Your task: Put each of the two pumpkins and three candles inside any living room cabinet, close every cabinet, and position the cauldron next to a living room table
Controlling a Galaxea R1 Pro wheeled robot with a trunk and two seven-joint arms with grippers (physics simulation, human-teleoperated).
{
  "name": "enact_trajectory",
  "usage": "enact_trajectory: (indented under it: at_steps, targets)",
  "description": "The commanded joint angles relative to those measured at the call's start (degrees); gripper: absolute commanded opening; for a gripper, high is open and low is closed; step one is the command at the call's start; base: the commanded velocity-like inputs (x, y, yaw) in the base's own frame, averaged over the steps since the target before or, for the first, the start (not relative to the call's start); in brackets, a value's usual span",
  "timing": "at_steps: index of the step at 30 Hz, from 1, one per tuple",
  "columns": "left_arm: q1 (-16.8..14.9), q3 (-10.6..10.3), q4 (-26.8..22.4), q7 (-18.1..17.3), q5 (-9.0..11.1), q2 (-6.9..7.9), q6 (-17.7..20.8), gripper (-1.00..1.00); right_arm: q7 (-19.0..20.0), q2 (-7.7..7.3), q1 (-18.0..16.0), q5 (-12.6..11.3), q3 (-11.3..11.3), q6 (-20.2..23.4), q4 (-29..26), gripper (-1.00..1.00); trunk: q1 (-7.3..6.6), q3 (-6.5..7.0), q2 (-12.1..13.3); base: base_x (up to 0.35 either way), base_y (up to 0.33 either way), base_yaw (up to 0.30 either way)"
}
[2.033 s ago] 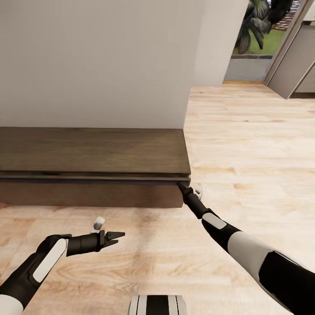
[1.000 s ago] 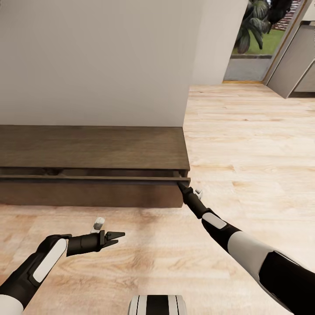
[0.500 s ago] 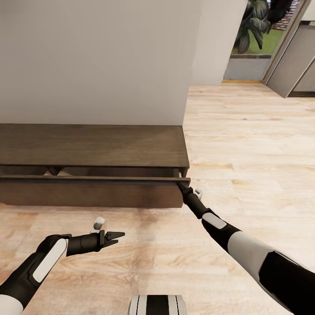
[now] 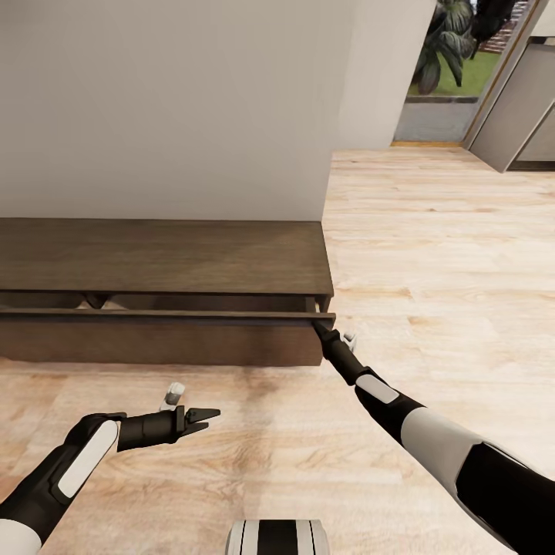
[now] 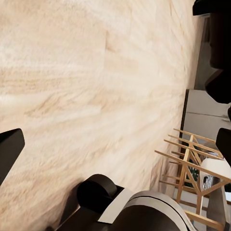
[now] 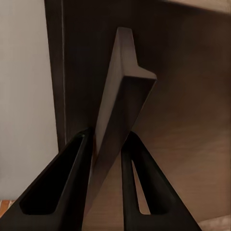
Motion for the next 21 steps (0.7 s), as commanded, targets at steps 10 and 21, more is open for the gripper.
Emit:
enact_trajectory:
  at_steps: [10,21]
  targets:
    - [-0.04,-0.09,-0.04,-0.05,0.17,-0.02,0.25,1.00,-0.79,-0.06,-0.01,-0.70,0.80,0.18,0.86,-1.00,0.00,-0.05,-0.01,-0.080,0.000,0.000]
    - [-0.04,-0.09,-0.04,-0.04,0.17,-0.02,0.25,1.00,-0.80,-0.06,-0.01,-0.70,0.80,0.18,0.86,-1.00,0.00,-0.05,-0.01,-0.025,0.000,0.000]
